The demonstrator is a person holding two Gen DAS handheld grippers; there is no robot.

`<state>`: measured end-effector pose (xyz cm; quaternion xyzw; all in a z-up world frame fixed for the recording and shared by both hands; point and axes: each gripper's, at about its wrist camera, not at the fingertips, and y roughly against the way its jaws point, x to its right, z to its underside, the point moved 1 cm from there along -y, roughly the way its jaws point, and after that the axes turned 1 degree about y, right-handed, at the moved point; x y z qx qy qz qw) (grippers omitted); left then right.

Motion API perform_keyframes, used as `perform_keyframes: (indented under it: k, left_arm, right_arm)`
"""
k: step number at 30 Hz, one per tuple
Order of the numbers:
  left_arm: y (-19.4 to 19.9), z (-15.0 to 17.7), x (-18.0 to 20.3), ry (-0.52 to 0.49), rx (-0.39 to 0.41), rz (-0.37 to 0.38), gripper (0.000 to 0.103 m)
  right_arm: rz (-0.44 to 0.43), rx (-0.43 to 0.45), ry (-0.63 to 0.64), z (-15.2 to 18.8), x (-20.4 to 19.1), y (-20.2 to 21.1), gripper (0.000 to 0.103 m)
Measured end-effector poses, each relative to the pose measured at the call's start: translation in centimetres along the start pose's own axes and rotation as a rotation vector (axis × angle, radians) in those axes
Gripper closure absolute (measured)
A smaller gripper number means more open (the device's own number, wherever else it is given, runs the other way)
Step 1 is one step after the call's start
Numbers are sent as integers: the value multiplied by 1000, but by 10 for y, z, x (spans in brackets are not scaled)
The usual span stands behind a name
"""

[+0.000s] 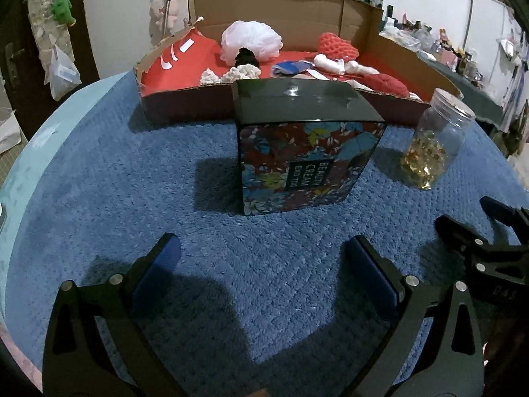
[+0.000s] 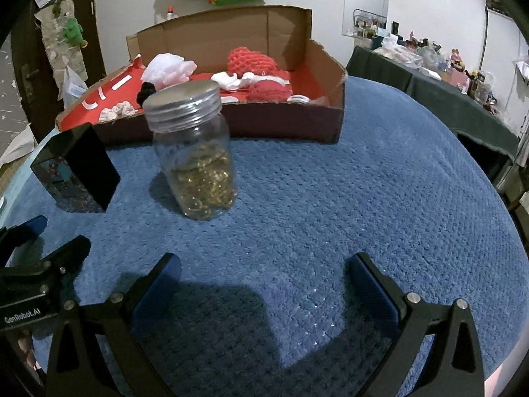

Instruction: Organize soft objects

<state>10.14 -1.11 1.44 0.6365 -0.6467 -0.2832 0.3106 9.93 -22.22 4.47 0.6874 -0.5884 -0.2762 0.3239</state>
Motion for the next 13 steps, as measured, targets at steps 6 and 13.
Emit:
perform_keyframes:
  k: [6, 13]
  left_arm:
    - [0, 0, -1, 5, 6, 5, 0]
    - [0, -1, -2, 12, 11, 13, 0]
  right_arm:
    - [-4, -2, -1, -2, 0, -1, 0]
    - [-4, -2, -1, -1, 0, -1, 0]
